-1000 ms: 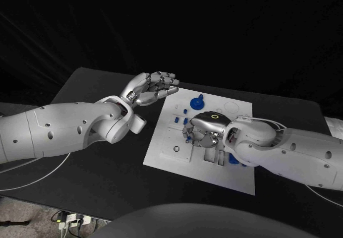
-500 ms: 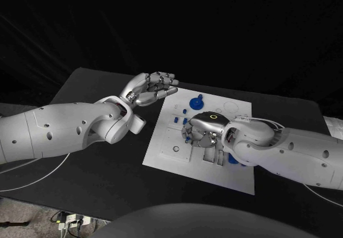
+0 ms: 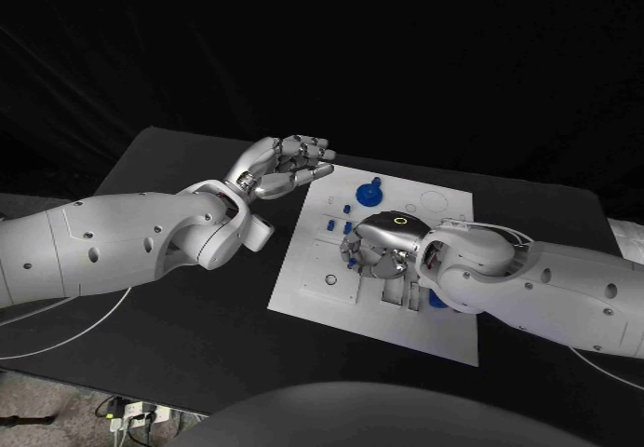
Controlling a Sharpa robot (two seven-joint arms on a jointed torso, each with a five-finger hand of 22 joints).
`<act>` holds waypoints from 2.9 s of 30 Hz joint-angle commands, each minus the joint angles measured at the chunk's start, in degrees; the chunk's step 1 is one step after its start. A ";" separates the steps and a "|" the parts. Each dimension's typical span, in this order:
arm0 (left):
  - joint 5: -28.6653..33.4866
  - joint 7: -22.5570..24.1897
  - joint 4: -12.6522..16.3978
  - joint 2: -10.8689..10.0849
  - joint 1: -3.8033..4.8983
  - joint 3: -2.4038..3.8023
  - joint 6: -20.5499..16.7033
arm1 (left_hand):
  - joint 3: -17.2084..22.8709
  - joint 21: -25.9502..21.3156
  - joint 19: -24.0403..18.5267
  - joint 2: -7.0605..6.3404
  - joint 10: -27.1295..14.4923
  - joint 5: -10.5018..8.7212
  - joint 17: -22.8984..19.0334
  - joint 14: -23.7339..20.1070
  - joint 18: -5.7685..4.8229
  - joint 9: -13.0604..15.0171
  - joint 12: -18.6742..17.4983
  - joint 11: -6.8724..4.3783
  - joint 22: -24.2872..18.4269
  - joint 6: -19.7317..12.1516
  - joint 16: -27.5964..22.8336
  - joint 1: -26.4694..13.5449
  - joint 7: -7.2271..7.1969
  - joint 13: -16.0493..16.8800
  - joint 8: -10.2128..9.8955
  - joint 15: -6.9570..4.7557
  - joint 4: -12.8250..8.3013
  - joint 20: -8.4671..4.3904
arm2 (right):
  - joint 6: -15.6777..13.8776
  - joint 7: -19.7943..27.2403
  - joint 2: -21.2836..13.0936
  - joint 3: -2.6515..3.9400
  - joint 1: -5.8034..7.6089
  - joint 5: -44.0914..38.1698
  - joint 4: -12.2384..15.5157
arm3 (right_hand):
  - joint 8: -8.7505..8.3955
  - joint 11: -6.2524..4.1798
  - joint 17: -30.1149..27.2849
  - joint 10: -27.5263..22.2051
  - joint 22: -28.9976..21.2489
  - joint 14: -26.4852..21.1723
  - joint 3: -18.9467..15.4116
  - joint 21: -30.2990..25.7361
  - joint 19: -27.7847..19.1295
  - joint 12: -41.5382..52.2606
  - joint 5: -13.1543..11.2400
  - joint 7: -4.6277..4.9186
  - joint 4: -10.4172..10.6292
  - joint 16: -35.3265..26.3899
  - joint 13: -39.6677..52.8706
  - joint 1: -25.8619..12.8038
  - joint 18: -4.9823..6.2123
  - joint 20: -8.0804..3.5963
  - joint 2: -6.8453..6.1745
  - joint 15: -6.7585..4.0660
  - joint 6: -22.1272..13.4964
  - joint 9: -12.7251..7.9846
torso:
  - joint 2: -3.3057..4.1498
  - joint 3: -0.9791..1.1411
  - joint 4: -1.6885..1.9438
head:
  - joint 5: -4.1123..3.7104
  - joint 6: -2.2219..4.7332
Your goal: Assemble the parts on the task board
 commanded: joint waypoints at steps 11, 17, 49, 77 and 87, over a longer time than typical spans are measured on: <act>-0.24 -0.20 -0.11 0.35 -0.06 0.05 1.42 | -0.02 0.45 -0.21 0.27 -0.20 0.68 0.09 0.09 -0.57 0.04 0.20 0.36 0.14 0.13 0.45 1.08 0.18 -0.04 0.29 0.32 -0.09 0.06 | 1.37 0.19 -0.04 0.00 -0.30 0.10 0.01 | -0.16 -0.24 3.74 0.34 9.01 0.08 0.35 -0.32 -0.46 -0.25 -0.37 0.35 -0.15 -0.31 -0.11 -0.18 -0.20 0.08 0.22 0.47 0.05 0.07 | 0.01 -0.01 -0.01 | 0.01 0.01; -0.24 -0.30 -0.13 0.39 -0.08 0.05 1.43 | 0.01 0.49 -0.15 0.38 -0.20 0.81 0.10 0.11 -0.58 0.03 0.22 0.38 0.20 0.13 0.53 1.27 0.19 -0.04 0.29 0.36 -0.09 0.06 | 1.79 0.14 -0.07 0.00 -0.62 0.37 -0.14 | -0.16 -0.24 3.69 0.35 9.00 0.06 0.37 -0.35 -0.47 -0.25 -0.37 0.35 -0.16 -0.35 -0.11 -0.17 -0.19 0.08 0.24 0.47 0.06 0.07 | 0.01 -0.01 0.00 | 0.15 0.01; -0.24 -0.73 -0.20 0.40 -0.14 0.05 1.61 | 0.01 0.76 0.31 1.23 0.17 1.92 0.22 0.86 -0.56 0.02 0.87 0.53 0.55 0.11 1.64 2.16 0.28 0.04 0.26 0.88 0.00 0.05 | 2.09 -2.66 0.41 -0.01 -1.52 -0.67 -1.16 | -3.68 -0.07 2.34 -1.63 8.36 -1.00 1.04 -2.80 -2.02 -1.24 -0.64 0.17 -0.36 -1.37 -0.32 -1.45 0.29 0.20 0.22 0.61 -4.40 -1.94 | -0.01 0.00 -0.01 | 0.25 0.01; -0.24 -0.72 -0.35 0.25 -0.26 0.04 1.36 | -0.22 0.83 0.43 1.03 0.19 2.27 0.20 0.88 -0.57 0.01 0.94 0.65 0.68 0.05 1.77 2.43 0.36 0.03 0.24 0.84 -0.06 0.04 | -9.50 -1.60 -13.35 0.12 4.42 1.04 8.77 | -8.16 2.31 -0.17 -12.34 7.59 -2.36 -10.02 -6.94 -2.89 -0.52 -25.57 -4.48 7.77 -2.46 1.66 -3.97 0.75 1.47 -1.61 1.89 -17.32 -16.67 | -0.05 0.01 -0.12 | -1.13 0.01; -0.22 -0.67 -0.70 0.76 -0.56 0.04 1.38 | -0.25 0.85 0.50 1.01 0.15 2.27 0.20 0.86 -0.56 0.01 0.89 0.65 0.80 0.04 1.77 2.46 0.36 0.02 0.24 0.83 -0.05 0.04 | -5.53 -4.91 -20.91 0.06 7.34 2.19 10.86 | -9.47 5.07 -4.06 -27.55 6.06 -6.48 -13.94 -14.44 -7.31 -9.81 -12.28 -5.82 13.68 -5.29 -4.84 -0.78 1.74 2.90 -5.41 3.75 -15.53 -20.96 | -0.05 0.09 -0.10 | -3.30 0.01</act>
